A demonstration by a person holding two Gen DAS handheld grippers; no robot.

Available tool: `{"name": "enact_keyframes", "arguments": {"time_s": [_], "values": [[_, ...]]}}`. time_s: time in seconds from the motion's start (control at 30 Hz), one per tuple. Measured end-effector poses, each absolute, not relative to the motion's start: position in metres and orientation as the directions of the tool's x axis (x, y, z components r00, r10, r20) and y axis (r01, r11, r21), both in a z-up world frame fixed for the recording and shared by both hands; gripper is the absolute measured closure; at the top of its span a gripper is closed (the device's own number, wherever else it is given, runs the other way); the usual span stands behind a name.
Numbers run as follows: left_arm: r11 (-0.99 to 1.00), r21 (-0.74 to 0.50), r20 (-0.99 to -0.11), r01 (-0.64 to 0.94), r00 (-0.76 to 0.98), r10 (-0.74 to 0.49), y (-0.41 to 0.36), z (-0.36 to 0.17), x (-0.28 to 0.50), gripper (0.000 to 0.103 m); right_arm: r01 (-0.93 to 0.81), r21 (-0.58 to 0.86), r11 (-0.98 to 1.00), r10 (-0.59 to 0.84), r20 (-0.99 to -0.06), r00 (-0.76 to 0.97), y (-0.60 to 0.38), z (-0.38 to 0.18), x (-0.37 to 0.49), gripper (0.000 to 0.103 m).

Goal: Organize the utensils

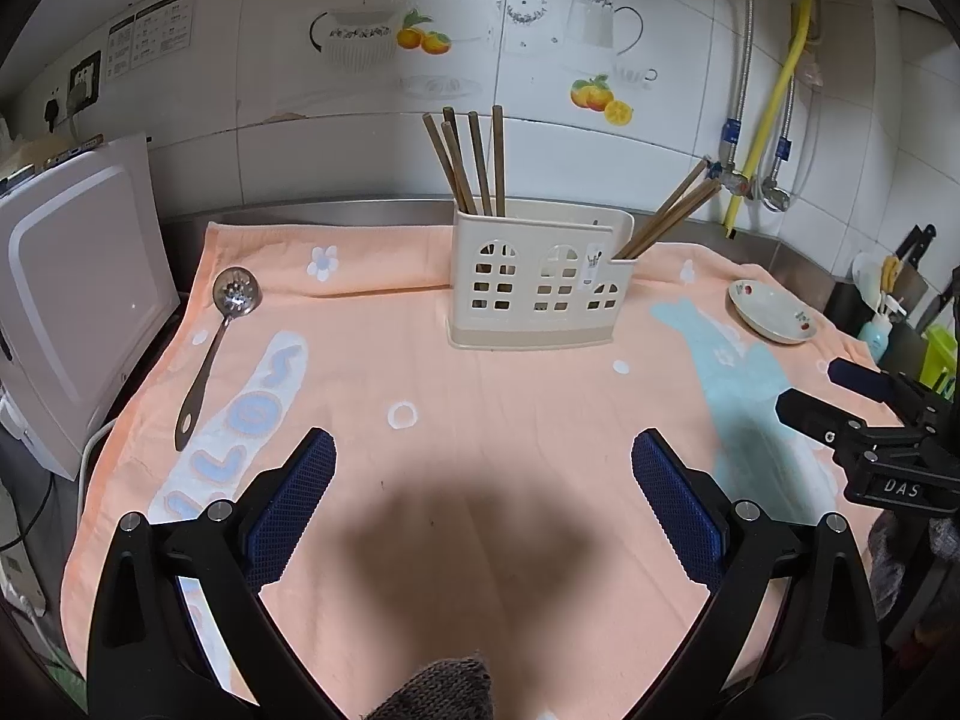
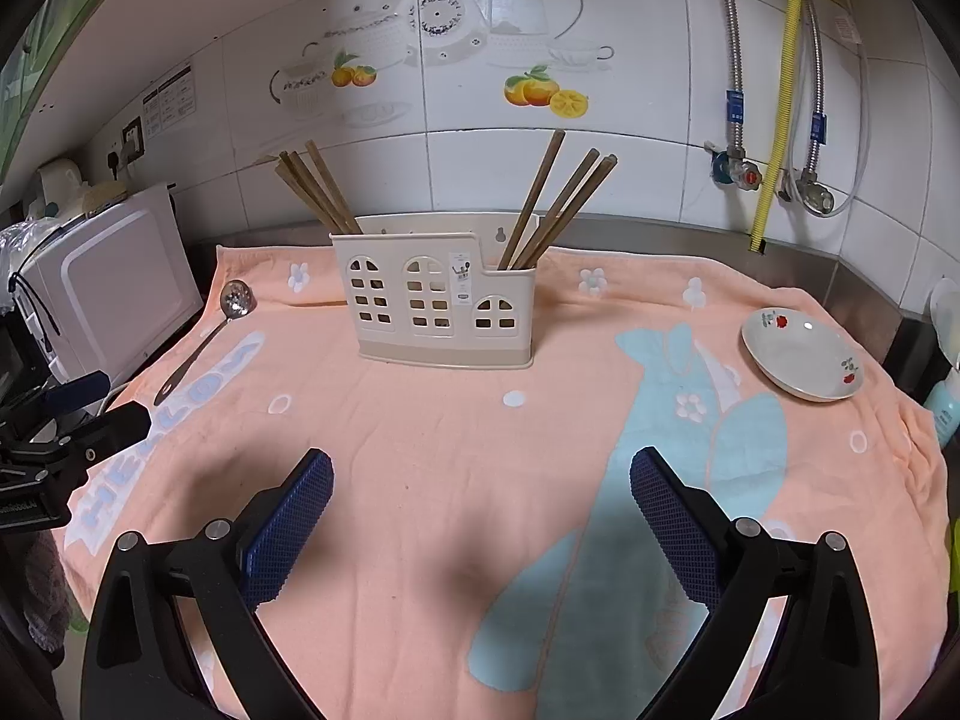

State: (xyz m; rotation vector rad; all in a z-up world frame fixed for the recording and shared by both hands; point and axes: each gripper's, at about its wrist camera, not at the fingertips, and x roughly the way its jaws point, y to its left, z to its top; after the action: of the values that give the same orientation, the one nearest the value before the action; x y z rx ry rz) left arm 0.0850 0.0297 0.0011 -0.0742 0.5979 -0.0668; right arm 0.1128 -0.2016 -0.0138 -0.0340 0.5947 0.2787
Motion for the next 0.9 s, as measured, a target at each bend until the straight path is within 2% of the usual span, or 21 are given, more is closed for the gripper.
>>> {"name": "enact_keyframes", "arguments": {"time_s": [0.9], "values": [[0.995,-0.092,-0.569,0.046,0.817,-0.090,0.0282,-0.0008,0.0871,0.005,-0.270,0.045,0.962,0.247,-0.569,0.784,-0.2029,-0.0164,0.1142,0.007]]}}
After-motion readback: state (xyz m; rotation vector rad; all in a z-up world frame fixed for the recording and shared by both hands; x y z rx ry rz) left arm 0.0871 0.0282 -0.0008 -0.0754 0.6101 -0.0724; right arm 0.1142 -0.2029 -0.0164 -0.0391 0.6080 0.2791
